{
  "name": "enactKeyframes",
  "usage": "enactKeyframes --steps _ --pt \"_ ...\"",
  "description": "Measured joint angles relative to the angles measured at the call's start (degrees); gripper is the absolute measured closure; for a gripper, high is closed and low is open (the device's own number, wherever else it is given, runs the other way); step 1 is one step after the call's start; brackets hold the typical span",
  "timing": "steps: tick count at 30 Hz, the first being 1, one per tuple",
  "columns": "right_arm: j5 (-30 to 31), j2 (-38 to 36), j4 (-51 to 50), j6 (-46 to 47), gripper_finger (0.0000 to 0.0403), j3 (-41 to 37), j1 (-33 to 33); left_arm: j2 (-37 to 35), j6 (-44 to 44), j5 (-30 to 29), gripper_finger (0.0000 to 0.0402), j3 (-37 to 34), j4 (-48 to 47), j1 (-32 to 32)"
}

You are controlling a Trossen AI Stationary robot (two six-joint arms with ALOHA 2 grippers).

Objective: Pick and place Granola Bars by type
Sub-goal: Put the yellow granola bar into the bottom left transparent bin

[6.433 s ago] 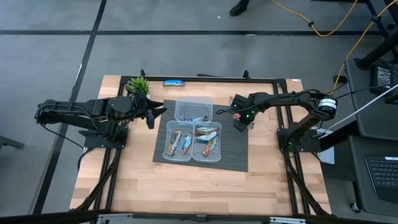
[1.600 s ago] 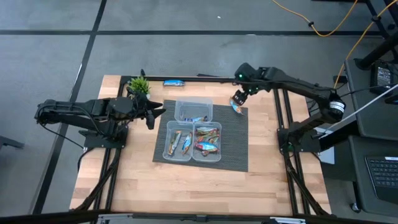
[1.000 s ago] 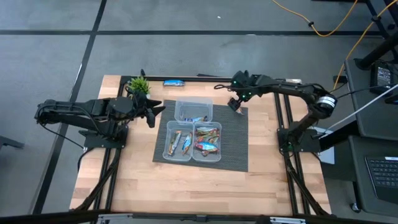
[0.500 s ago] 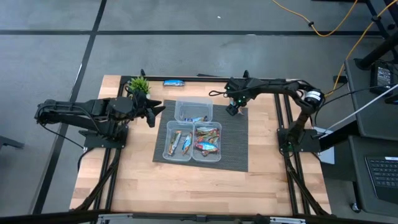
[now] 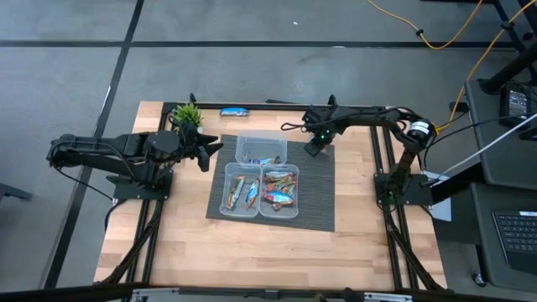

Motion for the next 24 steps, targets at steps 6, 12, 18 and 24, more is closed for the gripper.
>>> enactKeyframes --steps 6,12,18,24 --pt "-0.1 -0.2 -0.9 -1.1 0.0387 0.5 0.0 0.0 0.1 0.0 0.0238 0.0 0.0 0.0" --pt "-0.9 0.1 -9.1 -3.1 0.0371 4.8 0.0 0.0 0.1 0.0 0.0238 0.0 0.0 0.0" --pt "-4.3 -2.5 -16.4 -6.7 0.0393 11.5 0.0 0.0 0.1 0.0 0.0238 0.0 0.0 0.0" --pt "-15.0 -10.2 -16.9 -7.3 0.0393 17.2 1.9 0.0 0.2 0.0 0.0238 0.0 0.0 0.0"
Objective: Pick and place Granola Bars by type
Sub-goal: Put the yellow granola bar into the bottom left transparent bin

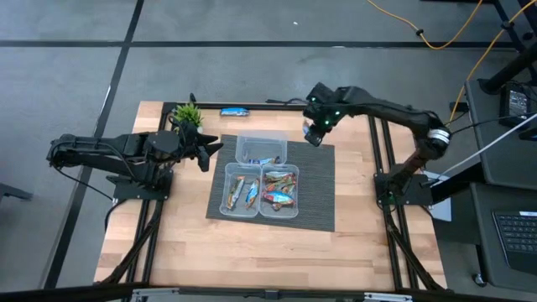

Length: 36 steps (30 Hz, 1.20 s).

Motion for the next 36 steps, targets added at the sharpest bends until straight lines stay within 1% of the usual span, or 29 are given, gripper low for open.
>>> enactKeyframes --steps 4,7,12,17,20,23,28,30,32,36 --pt "-6.6 -6.4 1.0 -0.3 0.0396 4.1 3.2 0.0 0.0 0.0 0.0238 0.0 0.0 0.0" --pt "-9.0 -11.3 3.3 -0.5 0.0392 7.5 6.6 -0.1 0.0 -0.2 0.0238 0.0 0.0 0.0" --pt "-8.8 -17.6 9.1 -2.9 0.0394 10.9 13.6 -0.7 1.4 -0.2 0.0238 0.0 0.0 0.0" --pt "-4.6 -19.6 17.3 -2.5 0.0394 11.1 20.8 -2.1 2.2 -1.1 0.0238 0.0 0.1 0.0" --pt "-2.2 -17.9 21.0 -2.8 0.0394 11.1 24.7 -3.5 2.6 -1.1 0.0238 0.0 0.1 0.0" --pt "-1.6 -14.4 26.4 -2.9 0.0394 11.1 27.7 -5.4 2.6 -1.1 0.0238 0.0 0.1 0.0" --pt "-1.6 -5.4 39.2 -2.9 0.0394 11.1 30.9 -8.7 2.6 -1.0 0.0238 0.0 0.4 0.0" --pt "-1.6 -2.0 42.6 -2.8 0.0394 11.1 31.3 -9.5 2.6 -0.4 0.0238 0.0 0.4 0.0" --pt "-1.5 0.5 44.0 -2.2 0.0394 11.0 31.3 -10.2 2.5 0.5 0.0238 0.0 0.4 0.0" --pt "-1.5 3.9 43.2 -1.5 0.0394 11.0 31.3 -10.7 2.6 2.1 0.0238 0.0 0.4 0.0"
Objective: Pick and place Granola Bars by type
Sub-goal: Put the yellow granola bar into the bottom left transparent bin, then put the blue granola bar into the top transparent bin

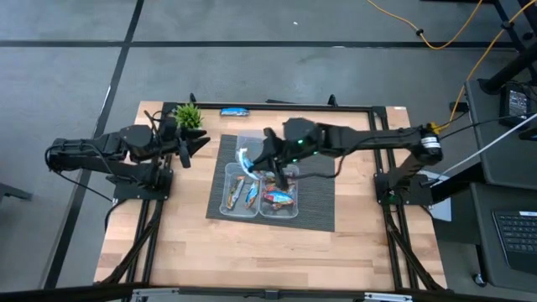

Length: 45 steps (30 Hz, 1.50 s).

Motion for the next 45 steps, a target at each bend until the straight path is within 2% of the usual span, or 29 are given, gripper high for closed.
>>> enactKeyframes --steps 10,15,21,27,31,35,40,45 --pt "0.1 11.3 -1.7 -1.2 0.0393 0.0 -0.2 0.0 0.0 0.1 0.0238 0.0 0.0 0.0" --pt "1.6 15.6 -2.7 -1.3 0.0379 0.0 -0.2 0.0 0.0 0.1 0.0238 0.0 0.0 0.0" --pt "3.7 18.2 -1.3 -2.1 0.0330 -0.1 -0.2 0.0 0.0 0.1 0.0238 0.0 0.0 0.0" --pt "4.5 17.8 -0.6 -2.8 0.0260 -0.1 -0.2 0.0 -0.1 0.2 0.0238 0.0 0.0 0.0" --pt "4.5 15.2 -1.1 -1.2 0.0216 0.0 -0.2 0.0 -0.2 0.2 0.0238 0.0 0.0 0.0" --pt "5.0 10.3 -4.3 -2.4 0.0193 -0.1 -0.3 0.0 0.0 0.9 0.0238 0.0 -0.1 0.0" --pt "11.5 0.8 -11.5 -4.9 0.0196 -0.1 -0.3 0.1 1.5 1.4 0.0238 0.0 -0.1 0.0" --pt "20.7 -11.8 -16.5 -6.7 0.0212 -3.4 1.0 1.0 3.4 0.6 0.0238 0.1 0.0 0.1"
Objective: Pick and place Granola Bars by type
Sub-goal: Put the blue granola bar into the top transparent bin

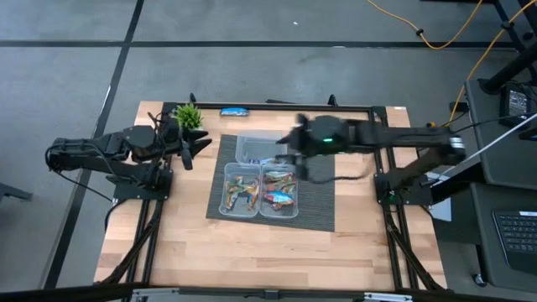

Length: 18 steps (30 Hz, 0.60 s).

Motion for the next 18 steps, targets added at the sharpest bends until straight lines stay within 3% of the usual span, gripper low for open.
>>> enactKeyframes --steps 10,18 --pt "7.0 -32.8 -0.4 2.0 0.0233 -19.7 1.1 1.5 15.2 -8.6 0.0238 0.0 14.1 0.0" --pt "7.0 -59.9 5.4 4.0 0.0234 -38.4 1.1 1.8 17.5 -15.3 0.0238 0.0 16.1 0.0"
